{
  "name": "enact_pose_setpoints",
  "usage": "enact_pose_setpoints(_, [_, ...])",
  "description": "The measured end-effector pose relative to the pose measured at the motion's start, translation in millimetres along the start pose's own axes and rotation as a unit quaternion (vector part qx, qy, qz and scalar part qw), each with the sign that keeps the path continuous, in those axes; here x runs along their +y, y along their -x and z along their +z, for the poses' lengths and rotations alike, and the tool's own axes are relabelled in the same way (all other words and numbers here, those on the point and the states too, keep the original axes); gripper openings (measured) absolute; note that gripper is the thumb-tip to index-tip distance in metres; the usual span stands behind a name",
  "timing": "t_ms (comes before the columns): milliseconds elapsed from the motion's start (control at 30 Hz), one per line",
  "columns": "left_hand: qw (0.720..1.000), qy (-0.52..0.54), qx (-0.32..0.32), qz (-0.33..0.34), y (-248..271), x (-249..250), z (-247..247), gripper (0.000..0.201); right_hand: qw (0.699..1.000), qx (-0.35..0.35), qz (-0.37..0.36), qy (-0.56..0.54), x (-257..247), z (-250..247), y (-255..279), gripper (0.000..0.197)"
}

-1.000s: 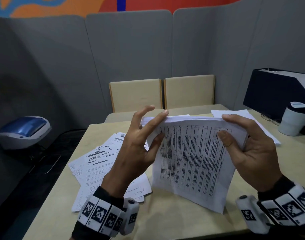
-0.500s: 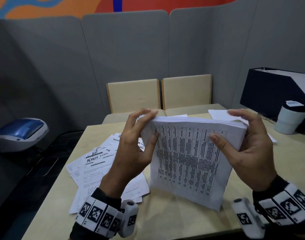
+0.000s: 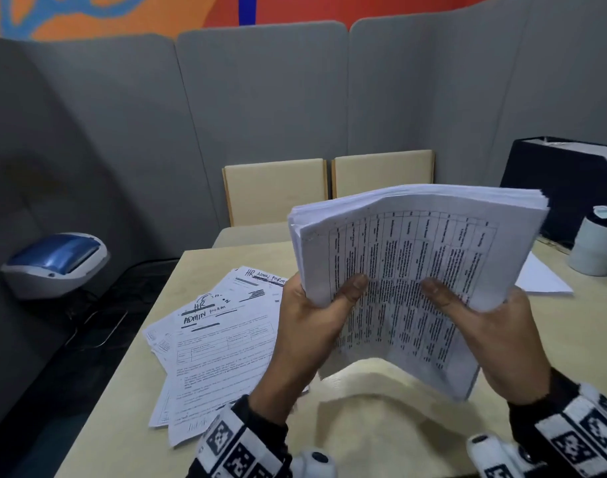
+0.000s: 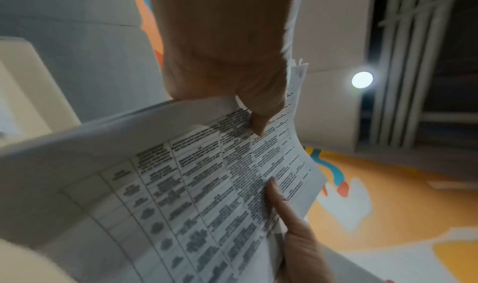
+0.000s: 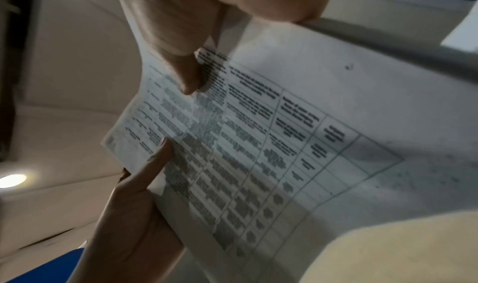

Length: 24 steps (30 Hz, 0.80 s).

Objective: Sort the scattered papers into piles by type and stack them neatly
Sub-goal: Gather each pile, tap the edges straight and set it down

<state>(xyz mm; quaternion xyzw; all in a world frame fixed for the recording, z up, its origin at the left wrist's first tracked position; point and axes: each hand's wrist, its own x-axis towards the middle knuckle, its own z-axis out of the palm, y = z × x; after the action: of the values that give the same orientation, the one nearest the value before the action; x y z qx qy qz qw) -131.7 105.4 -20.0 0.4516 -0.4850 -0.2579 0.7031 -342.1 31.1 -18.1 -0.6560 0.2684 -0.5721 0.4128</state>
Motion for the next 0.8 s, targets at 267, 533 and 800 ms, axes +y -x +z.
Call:
enact_pose_setpoints(267, [0.990, 0.004, -0.005, -0.138, 6, -27, -7, 0.029, 0.999, -0.016, 0.049, 0.006, 31, -10, 4, 0.030])
enact_pose_setpoints(533, [0.989, -0.008, -0.016, -0.149, 6, -32, -8, 0.034, 0.998, -0.033, 0.049, -0.023, 28, -13, 3, 0.032])
enact_pose_setpoints(800, [0.965, -0.095, -0.085, -0.229, 13, -46, -14, 0.032, 0.986, -0.090, 0.144, -0.006, 54, -19, 32, 0.036])
